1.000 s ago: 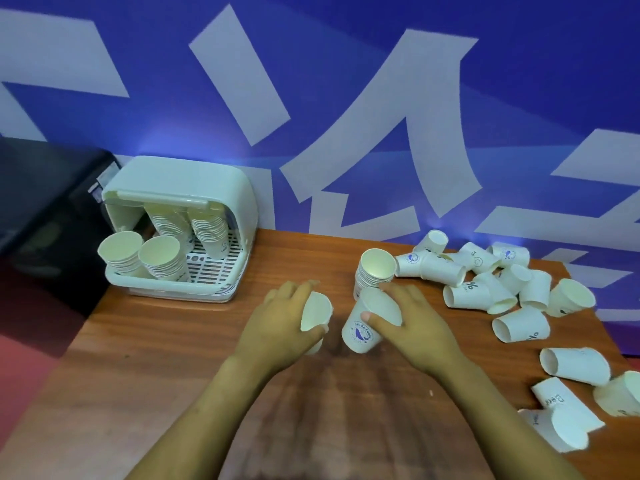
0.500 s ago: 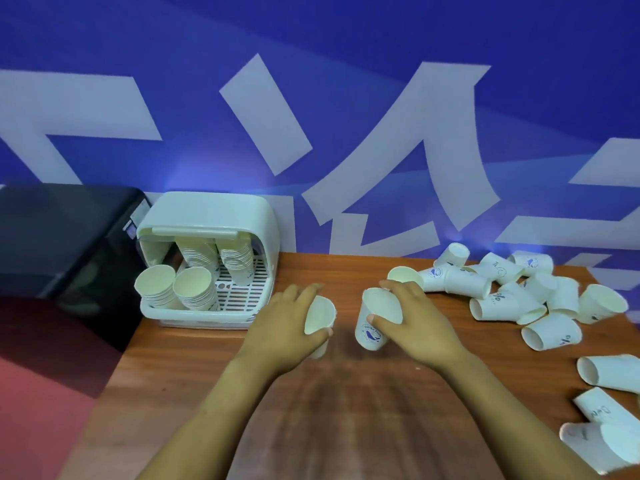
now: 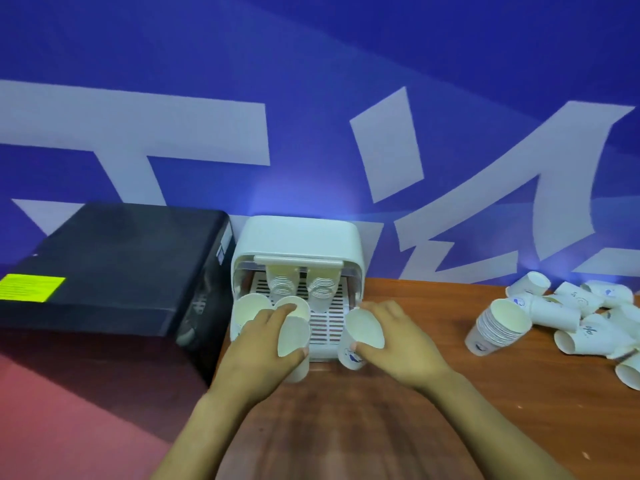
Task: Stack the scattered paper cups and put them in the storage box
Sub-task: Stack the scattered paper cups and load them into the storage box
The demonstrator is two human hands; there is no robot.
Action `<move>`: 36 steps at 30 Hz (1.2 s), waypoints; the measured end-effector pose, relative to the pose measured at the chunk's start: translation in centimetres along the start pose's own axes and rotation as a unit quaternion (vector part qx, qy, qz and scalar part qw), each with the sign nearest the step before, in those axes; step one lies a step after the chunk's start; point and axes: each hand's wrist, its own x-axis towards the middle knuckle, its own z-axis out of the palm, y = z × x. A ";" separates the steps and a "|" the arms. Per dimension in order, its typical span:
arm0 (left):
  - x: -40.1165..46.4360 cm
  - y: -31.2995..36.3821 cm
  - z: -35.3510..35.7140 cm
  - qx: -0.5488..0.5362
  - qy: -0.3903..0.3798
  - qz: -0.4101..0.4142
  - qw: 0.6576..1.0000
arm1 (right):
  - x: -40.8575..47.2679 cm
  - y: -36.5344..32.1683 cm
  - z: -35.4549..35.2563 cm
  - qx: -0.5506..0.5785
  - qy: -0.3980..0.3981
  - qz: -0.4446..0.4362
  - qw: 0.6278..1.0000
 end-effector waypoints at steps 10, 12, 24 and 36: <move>2.0 -5.9 -5.4 -0.025 0.061 0.003 0.998 | 2.9 -5.4 2.7 0.006 0.031 -0.019 0.999; 2.6 -6.0 -5.9 -0.027 0.078 0.000 0.997 | 3.7 -6.1 2.7 0.010 0.047 -0.032 0.998; 4.8 -7.0 -4.1 -0.027 0.108 0.014 0.994 | 6.5 -7.3 5.7 0.049 0.077 -0.043 0.995; 6.6 -9.6 -1.0 -0.022 0.064 0.007 0.998 | 9.1 -6.7 8.8 -0.010 0.022 -0.037 0.999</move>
